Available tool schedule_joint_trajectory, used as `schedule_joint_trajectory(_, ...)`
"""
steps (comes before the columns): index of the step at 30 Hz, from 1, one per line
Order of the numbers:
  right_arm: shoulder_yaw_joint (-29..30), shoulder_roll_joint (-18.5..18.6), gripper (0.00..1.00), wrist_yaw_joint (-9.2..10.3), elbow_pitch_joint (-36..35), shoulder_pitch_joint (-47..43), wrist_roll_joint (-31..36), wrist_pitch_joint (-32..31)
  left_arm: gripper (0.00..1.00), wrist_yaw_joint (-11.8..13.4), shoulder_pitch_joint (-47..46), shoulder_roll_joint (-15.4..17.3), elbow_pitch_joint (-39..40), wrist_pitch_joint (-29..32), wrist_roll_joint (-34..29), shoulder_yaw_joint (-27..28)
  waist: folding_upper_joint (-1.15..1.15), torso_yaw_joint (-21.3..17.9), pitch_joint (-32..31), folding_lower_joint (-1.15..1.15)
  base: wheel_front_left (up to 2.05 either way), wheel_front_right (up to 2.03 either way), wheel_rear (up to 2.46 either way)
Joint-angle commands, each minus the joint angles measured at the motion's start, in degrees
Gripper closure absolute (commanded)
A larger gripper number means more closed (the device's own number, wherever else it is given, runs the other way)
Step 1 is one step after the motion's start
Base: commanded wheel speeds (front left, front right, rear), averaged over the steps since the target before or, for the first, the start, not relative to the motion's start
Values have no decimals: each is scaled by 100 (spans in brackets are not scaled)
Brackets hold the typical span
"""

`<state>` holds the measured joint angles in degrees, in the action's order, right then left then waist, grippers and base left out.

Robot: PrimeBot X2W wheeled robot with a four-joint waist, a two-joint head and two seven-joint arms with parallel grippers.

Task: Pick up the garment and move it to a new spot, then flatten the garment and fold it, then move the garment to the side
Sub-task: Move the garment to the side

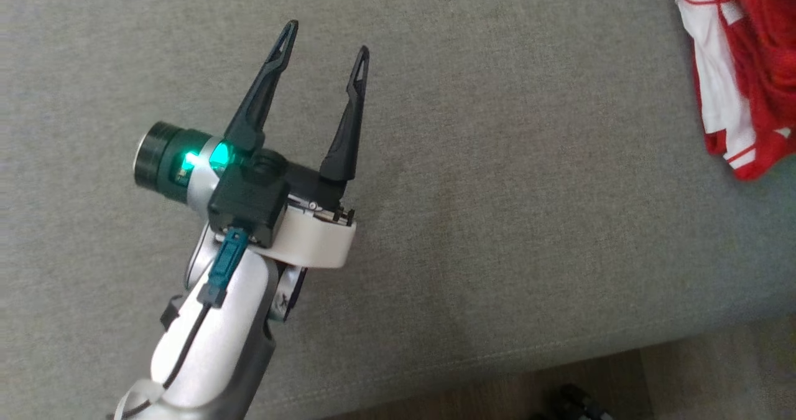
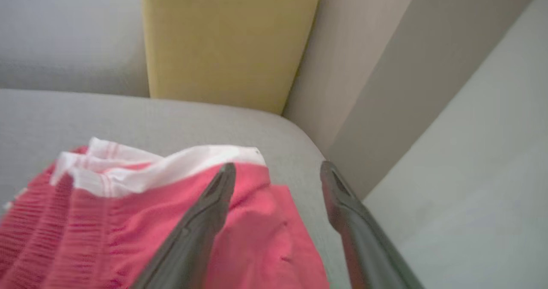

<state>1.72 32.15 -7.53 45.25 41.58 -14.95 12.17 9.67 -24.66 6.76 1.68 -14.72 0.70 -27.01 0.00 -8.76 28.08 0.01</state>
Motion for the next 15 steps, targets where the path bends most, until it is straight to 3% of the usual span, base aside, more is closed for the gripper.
schedule_joint_trajectory(1, 13, 103, 0, 4, -181, -241, 53, 75, 0, 58, 18, 14, 173, -28, 27, 172, 0, 53, -99, -1, 0, 0, 0)
schedule_joint_trajectory(10, 441, -1029, 0, 4, -2440, -1788, 388, 265, 0, 289, 607, 85, 79, -28, 235, 446, 0, 267, -789, -1, 0, 0, 0)
schedule_joint_trajectory(15, 294, -1824, 0, 4, -3791, -2707, 542, -79, 0, 442, 966, 120, 61, -28, 352, 681, 0, 492, -1094, -1, 0, 0, 0)
